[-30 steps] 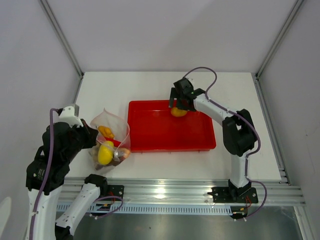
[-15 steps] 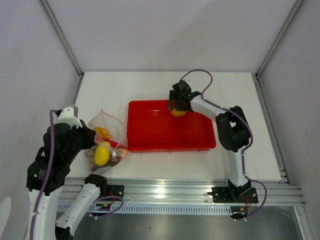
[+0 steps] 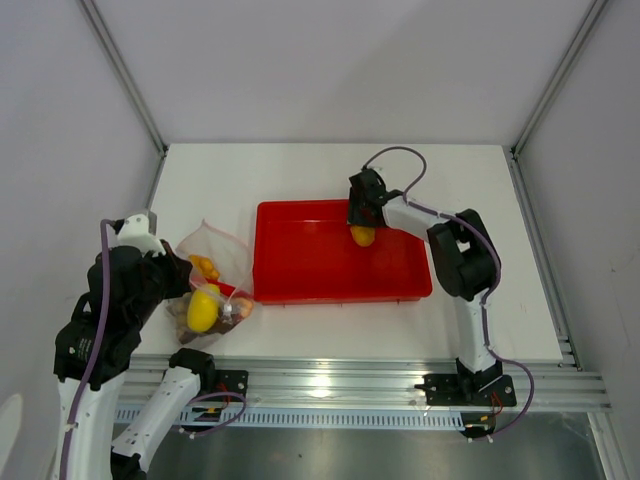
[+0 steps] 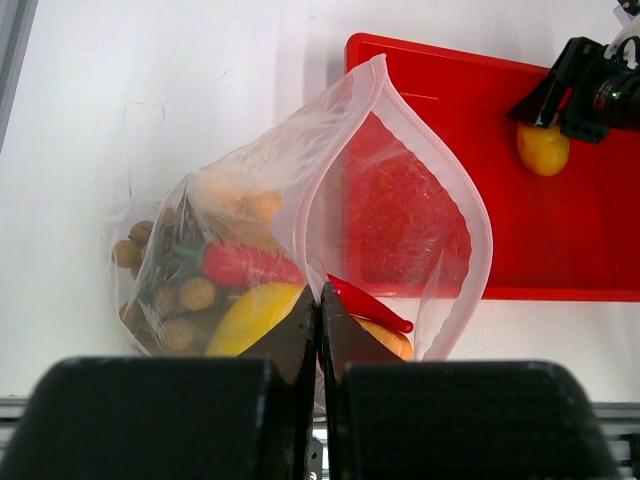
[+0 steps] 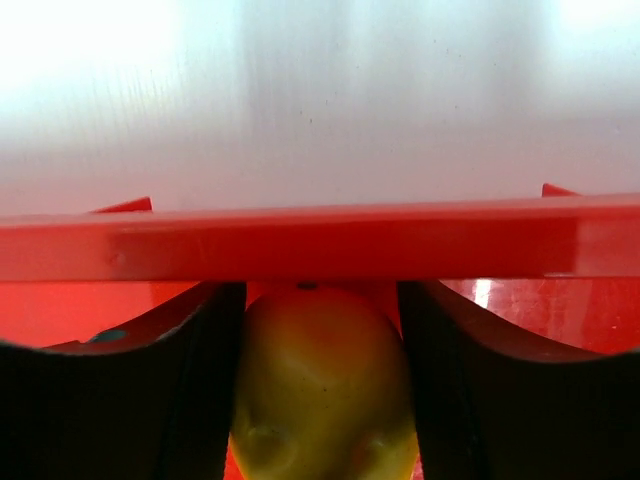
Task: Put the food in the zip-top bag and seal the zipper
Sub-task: Pick up the fake vegetable from the bin, then place the fake vegetable in the zipper food storage bag.
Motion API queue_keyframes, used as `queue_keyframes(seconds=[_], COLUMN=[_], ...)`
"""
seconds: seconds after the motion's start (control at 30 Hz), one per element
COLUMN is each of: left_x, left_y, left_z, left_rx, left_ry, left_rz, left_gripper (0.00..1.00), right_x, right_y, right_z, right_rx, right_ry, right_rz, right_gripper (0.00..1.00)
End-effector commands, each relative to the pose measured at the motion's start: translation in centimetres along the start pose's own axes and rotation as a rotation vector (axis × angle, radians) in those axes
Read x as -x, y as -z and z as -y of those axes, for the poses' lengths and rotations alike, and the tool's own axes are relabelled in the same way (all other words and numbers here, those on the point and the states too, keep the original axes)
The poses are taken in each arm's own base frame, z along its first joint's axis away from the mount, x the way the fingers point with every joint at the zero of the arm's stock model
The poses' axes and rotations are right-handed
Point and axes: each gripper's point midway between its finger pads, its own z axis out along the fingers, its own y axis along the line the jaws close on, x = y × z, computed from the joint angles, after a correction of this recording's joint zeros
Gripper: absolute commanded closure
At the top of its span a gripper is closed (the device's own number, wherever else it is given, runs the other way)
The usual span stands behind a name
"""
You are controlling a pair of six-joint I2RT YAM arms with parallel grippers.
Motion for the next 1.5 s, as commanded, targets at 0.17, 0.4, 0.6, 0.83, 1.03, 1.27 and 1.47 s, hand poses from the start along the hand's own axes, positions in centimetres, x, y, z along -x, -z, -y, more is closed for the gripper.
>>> queue_keyframes(seconds=[0.17, 0.4, 0.6, 0.83, 1.03, 1.27, 1.47], left_x=[0.7, 0.6, 0.1, -0.5, -0.5, -0.6, -0.5], left_y=[-0.2, -0.2, -0.5, -0.8, -1.1, -1.1, -0.8], left_z=[0.9, 3.1, 4.6, 6.4, 7.0, 7.5, 8.1], left_rx=[-0.047, -0.163, -0.243, -0.344, -0.372, -0.395, -0.426], left_ry=[-0.022, -0.013, -0.001, 0.019, 0.028, 0.032, 0.05], left_rz=[0.021, 0.001, -0.024, -0.061, -0.076, -0.085, -0.09], left_gripper=[1.0, 0.99, 0.99, 0.99, 0.99, 1.0, 0.99], right_x=[-1.5, -0.3, 2.2, 4.2, 3.5, -0.2, -0.7], right_y=[1.9, 4.8, 10.0, 19.3, 30.1, 39.7, 39.7], right_z=[0.1, -0.6, -2.8, -9.4, -16.2, -22.4, -25.0], right_rx=[0.018, 0.04, 0.112, 0.376, 0.675, 1.011, 1.054], right_ry=[0.003, 0.014, 0.042, 0.118, 0.218, 0.294, 0.212], right_rz=[-0.01, 0.036, 0.122, 0.22, 0.345, 0.404, 0.396], right_gripper=[0.71, 0.96, 1.0, 1.0, 1.0, 1.0, 1.0])
